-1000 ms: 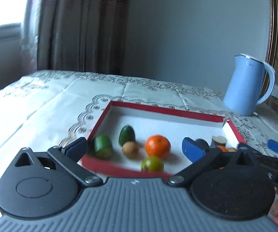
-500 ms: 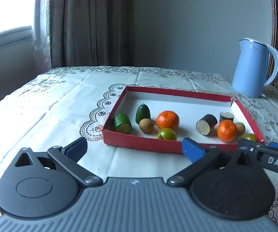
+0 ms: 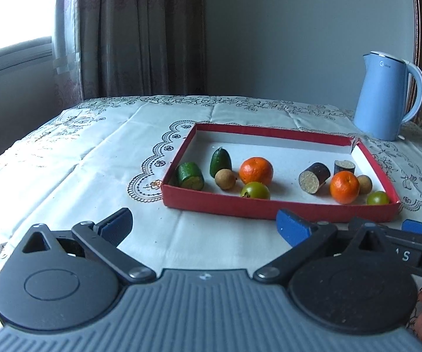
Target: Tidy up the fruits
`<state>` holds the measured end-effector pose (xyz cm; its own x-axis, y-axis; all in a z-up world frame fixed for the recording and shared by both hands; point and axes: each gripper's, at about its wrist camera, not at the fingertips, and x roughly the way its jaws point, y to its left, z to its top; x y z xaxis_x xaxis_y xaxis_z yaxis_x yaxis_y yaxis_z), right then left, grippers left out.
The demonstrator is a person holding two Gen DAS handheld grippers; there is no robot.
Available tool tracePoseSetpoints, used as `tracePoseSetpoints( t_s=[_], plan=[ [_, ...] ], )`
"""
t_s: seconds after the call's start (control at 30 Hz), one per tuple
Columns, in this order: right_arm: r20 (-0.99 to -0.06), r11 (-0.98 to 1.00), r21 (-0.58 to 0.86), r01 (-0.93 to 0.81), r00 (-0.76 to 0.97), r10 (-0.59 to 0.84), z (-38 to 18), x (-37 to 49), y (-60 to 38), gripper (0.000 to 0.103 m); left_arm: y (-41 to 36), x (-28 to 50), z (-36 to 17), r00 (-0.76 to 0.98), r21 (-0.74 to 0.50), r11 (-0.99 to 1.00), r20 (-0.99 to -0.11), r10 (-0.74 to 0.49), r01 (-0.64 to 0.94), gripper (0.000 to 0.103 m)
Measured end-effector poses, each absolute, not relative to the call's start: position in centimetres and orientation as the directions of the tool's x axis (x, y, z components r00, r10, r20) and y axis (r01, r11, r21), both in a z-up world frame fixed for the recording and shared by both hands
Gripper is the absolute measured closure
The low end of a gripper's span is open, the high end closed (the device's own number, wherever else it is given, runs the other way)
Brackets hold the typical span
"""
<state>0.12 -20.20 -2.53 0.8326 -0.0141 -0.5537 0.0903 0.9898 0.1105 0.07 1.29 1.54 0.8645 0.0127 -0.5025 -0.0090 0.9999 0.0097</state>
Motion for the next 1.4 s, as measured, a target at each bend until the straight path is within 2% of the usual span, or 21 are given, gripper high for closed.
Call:
tracePoseSetpoints(
  t_s=[0.43, 0.87, 1.4],
  plan=[
    [-0.528, 0.994, 0.066, 0.083, 0.849, -0.035, -2.2, -1.0, -18.8, 0.014, 2.3, -1.4, 2.1, 0.872, -0.007, 1.0, -0.489, 0.019, -0.026, 0.0],
    [-0.53, 0.995, 0.048, 0.089, 0.847, -0.05, -2.1, -1.2, -18.2, 0.014, 1.6, -1.6, 2.3, 0.87, 0.052, 0.999, -0.492, 0.024, 0.002, 0.0],
    [-0.543, 0.995, 0.026, 0.1, 0.837, -0.07, -2.4, -0.8, -18.2, 0.014, 1.3, -1.1, 1.9, 0.859, 0.061, 0.998, -0.512, 0.01, 0.025, 0.0]
  ],
)
